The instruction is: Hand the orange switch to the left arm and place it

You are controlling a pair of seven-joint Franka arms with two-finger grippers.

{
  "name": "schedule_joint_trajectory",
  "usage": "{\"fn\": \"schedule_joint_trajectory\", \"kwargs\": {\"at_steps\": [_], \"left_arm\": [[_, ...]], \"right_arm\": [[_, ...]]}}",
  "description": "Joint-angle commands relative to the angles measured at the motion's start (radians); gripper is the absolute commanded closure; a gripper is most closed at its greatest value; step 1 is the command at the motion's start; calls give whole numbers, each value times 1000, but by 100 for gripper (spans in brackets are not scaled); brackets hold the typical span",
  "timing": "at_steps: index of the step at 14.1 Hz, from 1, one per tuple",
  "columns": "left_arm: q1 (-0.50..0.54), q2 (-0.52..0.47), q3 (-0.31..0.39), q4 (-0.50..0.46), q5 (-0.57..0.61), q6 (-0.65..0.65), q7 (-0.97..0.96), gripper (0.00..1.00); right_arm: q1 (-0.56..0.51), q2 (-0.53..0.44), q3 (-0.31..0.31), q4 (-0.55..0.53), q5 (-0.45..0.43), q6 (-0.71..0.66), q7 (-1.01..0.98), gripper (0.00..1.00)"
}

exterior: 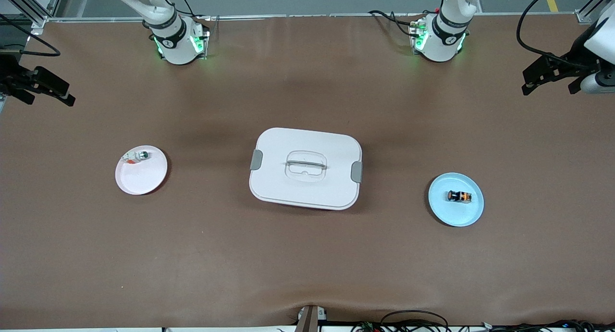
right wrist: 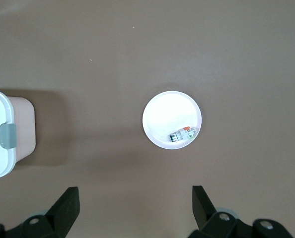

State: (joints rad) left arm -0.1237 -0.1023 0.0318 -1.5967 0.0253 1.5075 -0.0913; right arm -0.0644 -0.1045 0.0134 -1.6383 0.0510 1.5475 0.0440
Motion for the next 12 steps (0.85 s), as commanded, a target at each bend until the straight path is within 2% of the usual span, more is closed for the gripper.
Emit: {"fn": "schedule_joint_trajectory", "kwargs": {"at_steps": [1,12], "left_arm": [[-8,9,7,21,-4,-7,-4,0],[-5,9,8,21,-7,-7,-2,0]], "right_arm": [[-11,-29,5,-28,-8,8,0,0],[-2,-27,13,-28,-5,5,2,0]]}}
